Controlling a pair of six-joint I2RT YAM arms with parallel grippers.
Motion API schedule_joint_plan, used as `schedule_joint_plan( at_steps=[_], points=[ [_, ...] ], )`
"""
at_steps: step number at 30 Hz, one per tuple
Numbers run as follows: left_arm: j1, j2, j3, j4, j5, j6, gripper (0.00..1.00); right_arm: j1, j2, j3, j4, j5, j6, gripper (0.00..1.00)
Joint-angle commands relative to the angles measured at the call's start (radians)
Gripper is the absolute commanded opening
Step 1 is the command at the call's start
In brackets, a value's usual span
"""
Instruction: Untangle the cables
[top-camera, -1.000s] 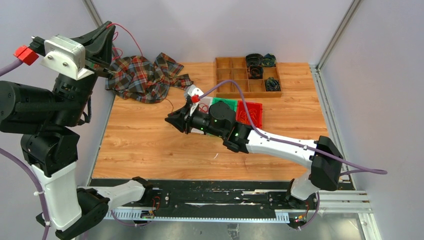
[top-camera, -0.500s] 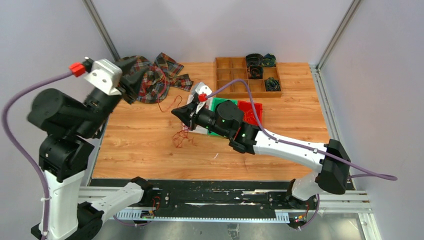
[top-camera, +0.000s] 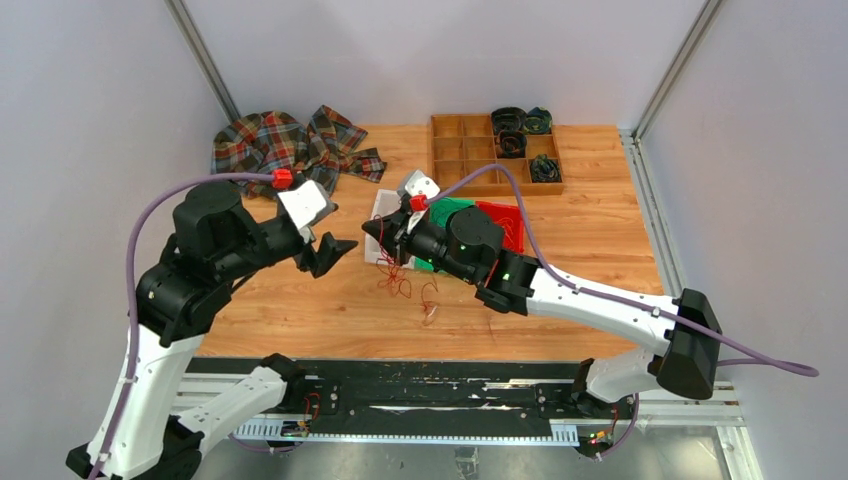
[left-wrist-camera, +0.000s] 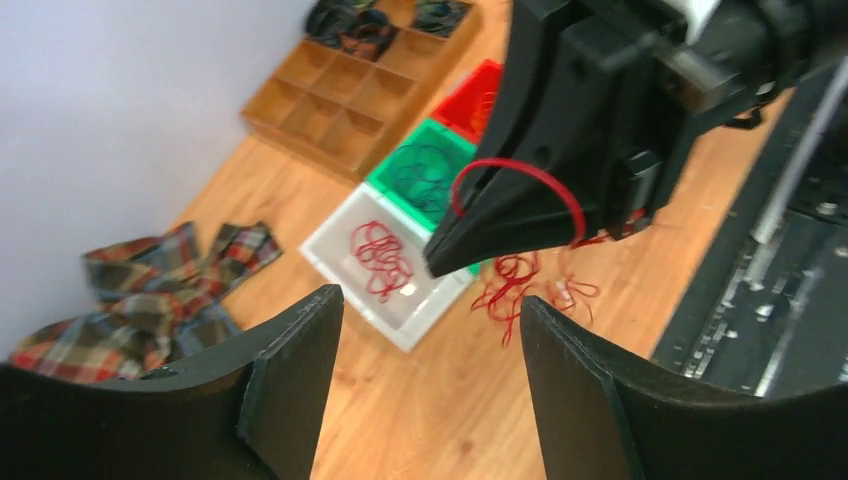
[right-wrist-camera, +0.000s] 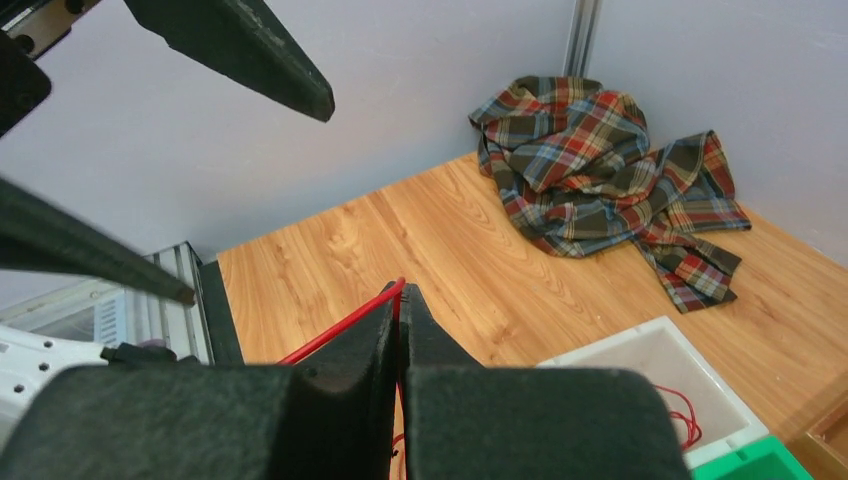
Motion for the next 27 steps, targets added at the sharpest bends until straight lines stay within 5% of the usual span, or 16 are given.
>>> schedule_joint_plan(
  at_steps=[1,6,12,19,27],
  points=[
    [-0.002,0.042,0.016,-0.031,0.211,-0.041,0.72,-0.004,0.012,0.033,-0.075,0.014,-0.034,0.01],
    [-0.002,0.097,0.011,-0.027,0.376,-0.175,0.95,0.017,0.052,0.099,-0.144,0.133,-0.080,0.01],
    [-0.002,0.008,-0.148,0.168,0.261,-0.266,0.95,0.061,0.106,0.199,-0.252,0.335,-0.170,0.01],
    [-0.003,-0.047,-0.233,0.232,0.023,-0.226,0.71,0.067,0.093,0.213,-0.275,0.325,-0.126,0.01],
    [-0.002,-0.029,-0.232,0.275,-0.039,-0.232,0.37,0.068,0.085,0.243,-0.341,0.278,-0.078,0.01]
  ],
)
